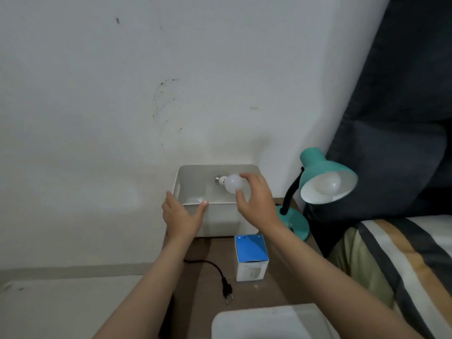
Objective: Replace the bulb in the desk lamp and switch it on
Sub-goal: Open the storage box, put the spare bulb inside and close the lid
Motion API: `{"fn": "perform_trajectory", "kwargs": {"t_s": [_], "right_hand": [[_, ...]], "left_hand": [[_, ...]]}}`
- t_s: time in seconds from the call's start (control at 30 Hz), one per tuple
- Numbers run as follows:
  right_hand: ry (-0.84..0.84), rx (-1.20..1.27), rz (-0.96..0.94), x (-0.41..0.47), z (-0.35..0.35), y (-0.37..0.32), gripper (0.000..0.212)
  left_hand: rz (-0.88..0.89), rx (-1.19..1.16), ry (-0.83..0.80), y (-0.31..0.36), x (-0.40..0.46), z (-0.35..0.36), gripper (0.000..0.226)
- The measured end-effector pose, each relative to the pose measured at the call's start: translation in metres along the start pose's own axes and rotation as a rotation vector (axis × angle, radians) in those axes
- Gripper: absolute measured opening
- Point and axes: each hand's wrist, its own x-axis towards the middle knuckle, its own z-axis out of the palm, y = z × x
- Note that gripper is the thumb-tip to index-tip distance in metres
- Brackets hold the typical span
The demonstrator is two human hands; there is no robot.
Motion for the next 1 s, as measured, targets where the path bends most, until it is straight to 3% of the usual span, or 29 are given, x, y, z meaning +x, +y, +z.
{"fn": "perform_trajectory", "kwargs": {"t_s": [0.2,0.33,0.53,0.7,0.8,1.0], "right_hand": [[0.038,0.003,-0.047,-0.124,-0.047,-0.018,0.028],[-0.011,0.007,0.086,-0.207,-0.08,-0.011,0.032],[-0.206,-0.207,0.386,-0.305,-0.122,0.025,0.044],[-0.38,-0.347,0.58,-0.343,-0.141,0.038,0.066],[-0.406,-0.346,0.588,-0.347,-0.141,0.035,0.062],[-0.317,-0.212,0.63,-0.334,-0.144,0.02,0.052]], "left_hand": [[0.029,-0.041,0.045,0.008,-0.063,-0.01,0.09],[0.045,-0.011,-0.122,-0.011,-0.151,-0.024,0.077],[-0.03,0.269,-0.37,-0.059,-0.267,-0.038,0.071],[-0.007,0.426,-0.368,-0.079,-0.314,-0.041,0.055],[0.029,0.478,-0.38,-0.075,-0.321,-0.039,0.053],[0.056,0.199,-0.372,-0.066,-0.318,-0.046,0.046]]}}
